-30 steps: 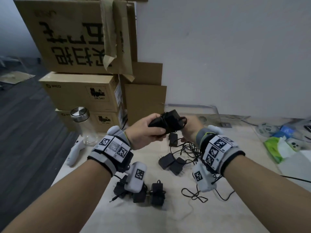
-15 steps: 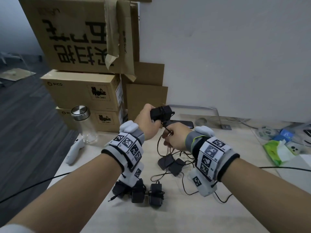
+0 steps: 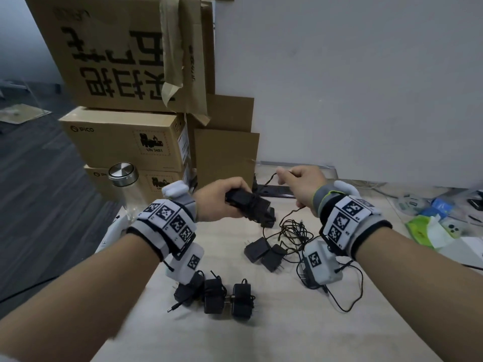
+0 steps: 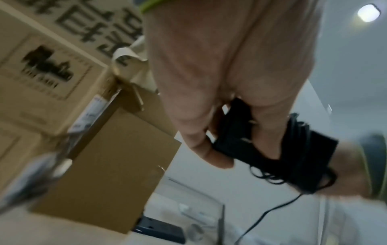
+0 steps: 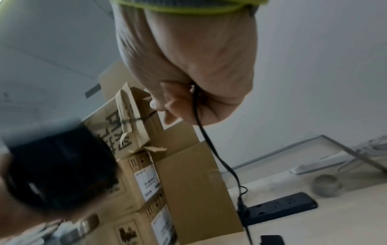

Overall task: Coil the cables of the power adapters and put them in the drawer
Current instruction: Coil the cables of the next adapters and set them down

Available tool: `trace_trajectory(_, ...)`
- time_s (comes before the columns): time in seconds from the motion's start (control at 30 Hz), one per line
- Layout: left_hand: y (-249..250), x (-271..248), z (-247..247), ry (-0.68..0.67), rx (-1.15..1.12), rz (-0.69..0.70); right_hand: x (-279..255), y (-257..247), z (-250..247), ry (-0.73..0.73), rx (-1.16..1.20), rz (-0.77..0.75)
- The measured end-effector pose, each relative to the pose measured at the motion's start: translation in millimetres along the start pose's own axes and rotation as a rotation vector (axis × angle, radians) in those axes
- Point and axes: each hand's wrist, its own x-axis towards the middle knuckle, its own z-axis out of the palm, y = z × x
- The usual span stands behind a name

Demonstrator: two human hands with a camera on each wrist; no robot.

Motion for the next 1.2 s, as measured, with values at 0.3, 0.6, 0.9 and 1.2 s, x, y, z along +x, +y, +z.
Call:
trace_trajectory(0.3, 31.6, 10.0, 15.1, 0.381, -0.875, -0.204, -19.3, 2.8, 36.2, -0.254, -0.209, -0.041)
trace_trajectory(0.6, 0.7, 19.3, 13.0, 0.364, 0.439, -0.217, -26.1, -16.7, 31.5, -0.409, -0.621, -0.236)
trace_trajectory(0.9, 4.9, 10.1, 7.9, 0.019, 0.371, -0.022, 0.7, -20.6, 10.6, -0.207, -0.551, -0.344)
trace_trajectory(1.2, 11.6, -3.8, -0.4, 0.021, -0.594, -0.012, 3.8, -6.4, 21.4, -0.17, 0.106, -0.157)
